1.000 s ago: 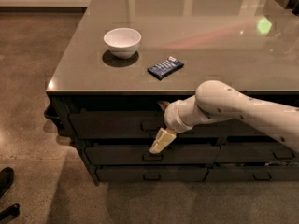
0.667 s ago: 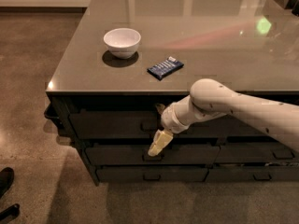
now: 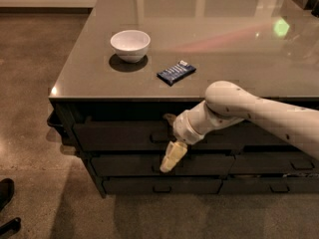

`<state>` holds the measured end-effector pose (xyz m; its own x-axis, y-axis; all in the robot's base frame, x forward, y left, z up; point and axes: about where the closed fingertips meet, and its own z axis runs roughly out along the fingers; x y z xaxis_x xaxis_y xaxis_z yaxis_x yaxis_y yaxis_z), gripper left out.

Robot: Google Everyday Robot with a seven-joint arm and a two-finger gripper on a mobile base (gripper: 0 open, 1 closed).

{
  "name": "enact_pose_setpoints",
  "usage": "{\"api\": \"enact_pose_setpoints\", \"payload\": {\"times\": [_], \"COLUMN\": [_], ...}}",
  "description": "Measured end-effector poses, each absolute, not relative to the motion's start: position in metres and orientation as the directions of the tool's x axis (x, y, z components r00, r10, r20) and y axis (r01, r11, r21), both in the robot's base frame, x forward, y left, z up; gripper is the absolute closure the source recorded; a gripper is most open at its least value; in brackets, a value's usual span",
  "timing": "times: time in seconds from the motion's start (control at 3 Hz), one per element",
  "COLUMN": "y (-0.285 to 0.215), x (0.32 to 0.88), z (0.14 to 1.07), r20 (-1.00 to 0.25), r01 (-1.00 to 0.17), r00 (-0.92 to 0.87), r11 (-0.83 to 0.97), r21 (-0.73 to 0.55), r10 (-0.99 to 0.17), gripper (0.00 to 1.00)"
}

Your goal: Open top drawer

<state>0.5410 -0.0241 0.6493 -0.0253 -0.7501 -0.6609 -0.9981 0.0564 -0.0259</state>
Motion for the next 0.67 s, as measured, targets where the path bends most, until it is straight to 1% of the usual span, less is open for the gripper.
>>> {"api": "enact_pose_setpoints", "payload": {"times": [0.33, 0.67], "y": [-0.0242, -0.0241], "x": [0.5217, 0.5217], "z": [0.6555, 0.6554], "r20": [-0.670, -0.670], "r01": [-0.999, -0.999], "r00": [-0.043, -0.043], "r11": [0.031, 0.031], "r21": [0.029, 0.029], "r10": [-0.741, -0.741], "gripper": [0.00, 0.00]}}
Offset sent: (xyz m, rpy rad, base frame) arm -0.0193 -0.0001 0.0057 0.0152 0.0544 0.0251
